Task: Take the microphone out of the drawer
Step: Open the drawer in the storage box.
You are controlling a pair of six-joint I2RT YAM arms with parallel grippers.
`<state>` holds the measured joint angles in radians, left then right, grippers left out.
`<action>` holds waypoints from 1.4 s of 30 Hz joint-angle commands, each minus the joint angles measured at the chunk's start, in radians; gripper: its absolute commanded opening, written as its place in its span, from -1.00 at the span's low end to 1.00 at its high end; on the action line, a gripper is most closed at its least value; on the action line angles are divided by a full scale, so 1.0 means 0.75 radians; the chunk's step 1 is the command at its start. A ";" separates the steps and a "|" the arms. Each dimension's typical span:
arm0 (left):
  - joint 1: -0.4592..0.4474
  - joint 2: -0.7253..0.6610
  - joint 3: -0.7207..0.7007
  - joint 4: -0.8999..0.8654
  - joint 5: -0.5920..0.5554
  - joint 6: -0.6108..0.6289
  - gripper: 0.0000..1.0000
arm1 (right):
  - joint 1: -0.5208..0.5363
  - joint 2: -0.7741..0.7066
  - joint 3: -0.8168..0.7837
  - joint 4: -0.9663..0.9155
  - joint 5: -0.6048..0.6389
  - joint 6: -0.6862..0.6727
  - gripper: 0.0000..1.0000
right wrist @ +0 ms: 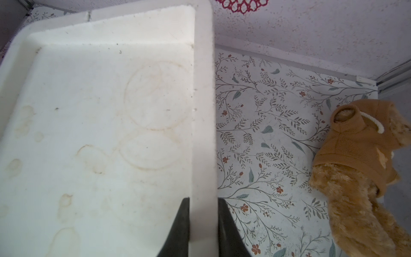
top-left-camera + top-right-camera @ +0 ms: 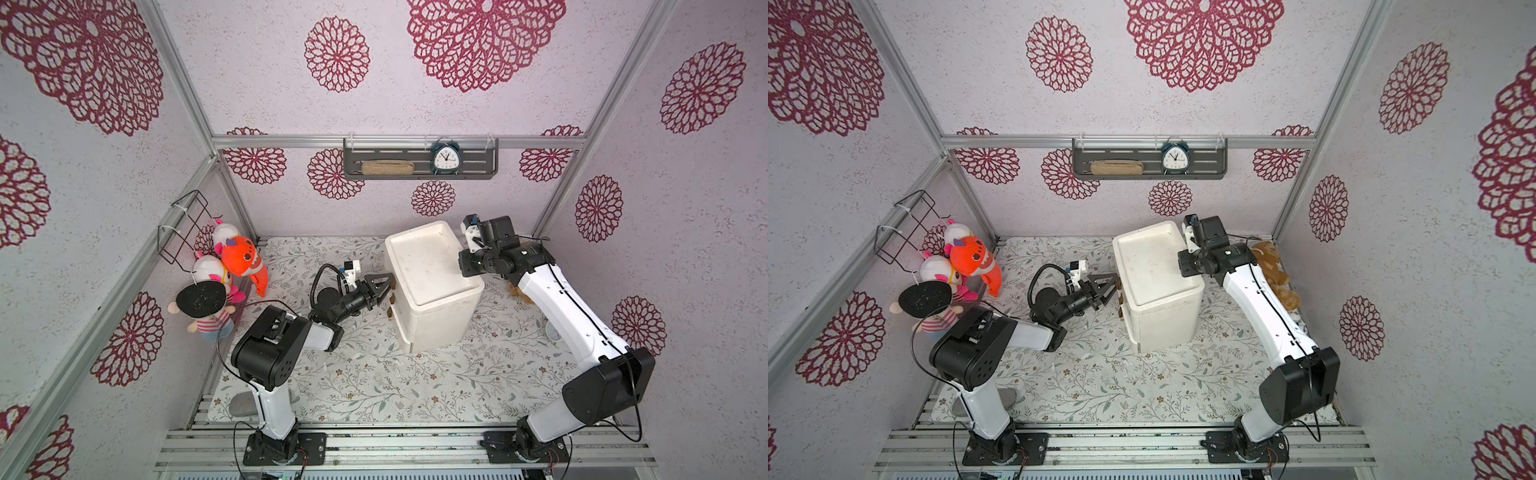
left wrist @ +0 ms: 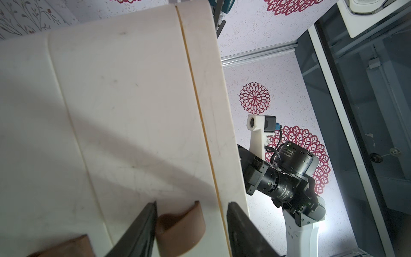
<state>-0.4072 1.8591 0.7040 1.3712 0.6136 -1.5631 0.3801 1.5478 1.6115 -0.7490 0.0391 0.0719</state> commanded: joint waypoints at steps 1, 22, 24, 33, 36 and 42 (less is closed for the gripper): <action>-0.057 -0.039 -0.004 0.066 0.042 -0.015 0.07 | -0.004 -0.042 0.037 0.067 -0.025 0.021 -1.00; -0.035 -0.030 0.006 0.058 0.050 -0.024 -0.72 | -0.004 -0.025 0.076 0.066 -0.019 0.001 -1.00; -0.027 -0.035 0.000 0.041 0.049 -0.014 -0.85 | -0.004 -0.025 0.076 0.068 -0.005 -0.001 -1.00; 0.001 -0.188 -0.017 -0.375 0.043 0.192 -1.00 | -0.004 -0.023 0.069 0.090 0.088 -0.013 -1.00; 0.003 -0.276 0.001 -0.615 0.032 0.304 -1.00 | -0.006 -0.023 0.067 0.098 0.122 -0.021 -1.00; 0.023 -0.417 0.031 -0.930 0.013 0.448 -1.00 | -0.017 -0.025 0.067 0.098 0.227 -0.048 -1.00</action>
<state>-0.3985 1.5890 0.7101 0.8341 0.6041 -1.3106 0.3817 1.5501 1.6173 -0.7555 0.0864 0.0597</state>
